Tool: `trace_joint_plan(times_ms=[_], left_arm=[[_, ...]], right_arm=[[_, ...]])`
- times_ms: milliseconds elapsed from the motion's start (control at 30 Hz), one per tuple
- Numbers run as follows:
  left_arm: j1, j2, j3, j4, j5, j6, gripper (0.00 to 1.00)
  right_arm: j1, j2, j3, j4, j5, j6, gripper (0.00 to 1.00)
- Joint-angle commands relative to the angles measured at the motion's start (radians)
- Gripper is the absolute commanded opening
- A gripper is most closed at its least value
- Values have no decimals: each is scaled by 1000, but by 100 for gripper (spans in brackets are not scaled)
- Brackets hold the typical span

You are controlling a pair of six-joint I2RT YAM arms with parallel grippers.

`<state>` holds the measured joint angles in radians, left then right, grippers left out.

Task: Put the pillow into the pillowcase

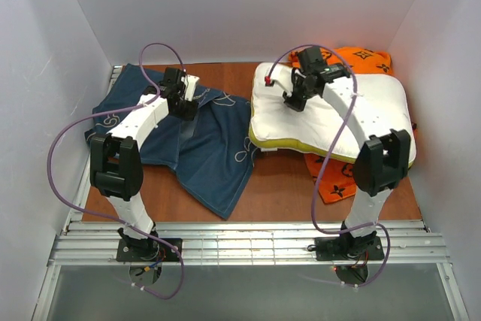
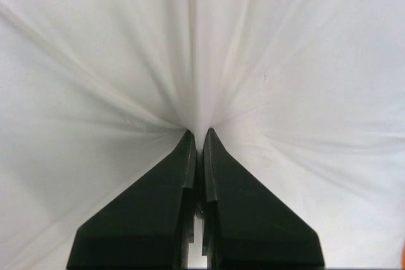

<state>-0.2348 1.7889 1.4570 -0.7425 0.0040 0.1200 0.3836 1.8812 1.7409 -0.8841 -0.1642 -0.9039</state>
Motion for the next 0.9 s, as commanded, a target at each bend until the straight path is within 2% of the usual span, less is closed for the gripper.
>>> trace_joint_plan(times_ms=[0, 100, 233, 367, 500, 567, 733, 867], left_arm=[[20, -60, 37, -28, 59, -31, 0], [51, -45, 60, -38, 85, -59, 0], [106, -39, 88, -38, 209, -89, 0], [121, -49, 89, -12, 304, -97, 0], [121, -77, 71, 14, 321, -103, 0], [121, -88, 69, 17, 326, -105, 0], [121, -114, 57, 25, 363, -109, 0], [123, -150, 43, 17, 415, -77, 0]], right_arm=[[-8, -172, 83, -16, -176, 62, 1], [-2, -209, 82, -15, -253, 100, 1], [26, -267, 75, -19, -383, 161, 1], [130, -316, 13, -16, -468, 217, 1], [274, -326, -134, 34, -439, 217, 1], [305, -321, -205, 79, -422, 226, 1], [376, -235, -204, 143, -434, 246, 1], [396, -128, -167, 203, -384, 255, 1]])
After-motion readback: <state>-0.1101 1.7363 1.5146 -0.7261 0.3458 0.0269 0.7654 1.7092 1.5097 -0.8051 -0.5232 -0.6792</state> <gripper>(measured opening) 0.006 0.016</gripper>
